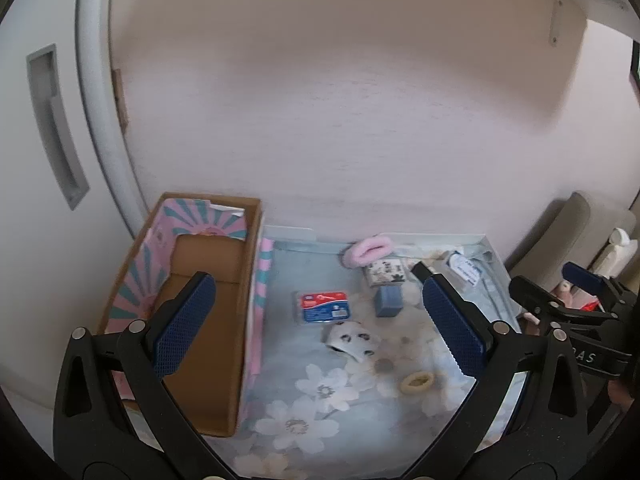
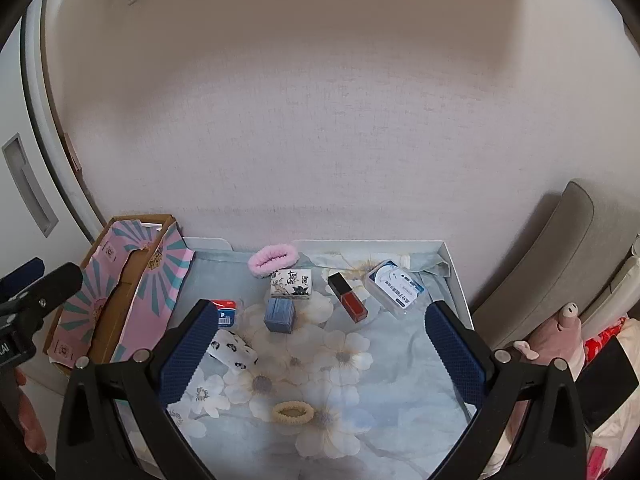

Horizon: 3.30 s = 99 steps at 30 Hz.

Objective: Organize objects

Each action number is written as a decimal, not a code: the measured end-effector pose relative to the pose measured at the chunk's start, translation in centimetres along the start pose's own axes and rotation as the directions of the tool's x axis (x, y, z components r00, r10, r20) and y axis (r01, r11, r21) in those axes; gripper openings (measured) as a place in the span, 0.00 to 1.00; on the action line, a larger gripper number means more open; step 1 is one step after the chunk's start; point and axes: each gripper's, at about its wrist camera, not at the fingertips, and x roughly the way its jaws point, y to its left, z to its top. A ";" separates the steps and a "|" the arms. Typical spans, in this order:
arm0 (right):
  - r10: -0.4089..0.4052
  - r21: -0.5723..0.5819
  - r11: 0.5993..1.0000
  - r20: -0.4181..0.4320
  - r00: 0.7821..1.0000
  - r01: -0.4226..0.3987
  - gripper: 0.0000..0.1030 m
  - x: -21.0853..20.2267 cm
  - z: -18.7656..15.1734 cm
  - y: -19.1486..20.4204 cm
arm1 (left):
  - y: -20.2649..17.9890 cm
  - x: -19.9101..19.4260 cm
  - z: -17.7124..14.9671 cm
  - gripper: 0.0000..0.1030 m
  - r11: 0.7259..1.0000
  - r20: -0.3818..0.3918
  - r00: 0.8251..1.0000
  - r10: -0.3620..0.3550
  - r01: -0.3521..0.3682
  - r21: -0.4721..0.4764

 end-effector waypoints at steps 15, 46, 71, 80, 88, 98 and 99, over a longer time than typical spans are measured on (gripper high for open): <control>-0.020 -0.005 1.000 -0.003 1.000 0.020 1.00 -0.2 -0.2 0.3 | 1.3 -1.2 0.1 1.00 1.000 0.039 0.999 0.026 -0.027 0.015; -0.011 -0.014 1.000 0.029 1.000 0.012 1.00 -0.9 -0.6 1.0 | -0.2 -1.6 0.6 1.00 0.996 0.049 0.998 0.029 -0.033 0.079; 0.000 -0.017 1.000 0.052 0.999 0.001 1.00 -1.7 -0.9 1.0 | 0.5 -1.7 0.4 1.00 0.997 0.017 0.999 0.029 -0.031 0.066; 0.004 -0.019 1.000 0.056 0.998 -0.003 1.00 -1.9 -0.9 1.2 | 0.4 -1.6 0.3 1.00 0.997 0.008 1.000 0.028 -0.029 0.069; 0.006 -0.013 1.000 0.057 0.998 -0.006 1.00 -2.0 -0.9 1.2 | 0.1 -1.6 0.1 1.00 0.997 0.003 1.000 0.024 -0.024 0.068; 0.006 -0.006 1.000 0.037 0.999 -0.006 1.00 -1.8 -1.7 -0.1 | -0.7 -1.3 -0.6 1.00 0.998 -0.020 1.000 0.000 0.001 0.059; 0.007 -0.004 1.000 0.031 0.999 -0.007 1.00 -1.7 -1.9 -0.3 | -0.9 -1.2 -0.8 1.00 0.998 -0.021 1.000 -0.002 0.003 0.063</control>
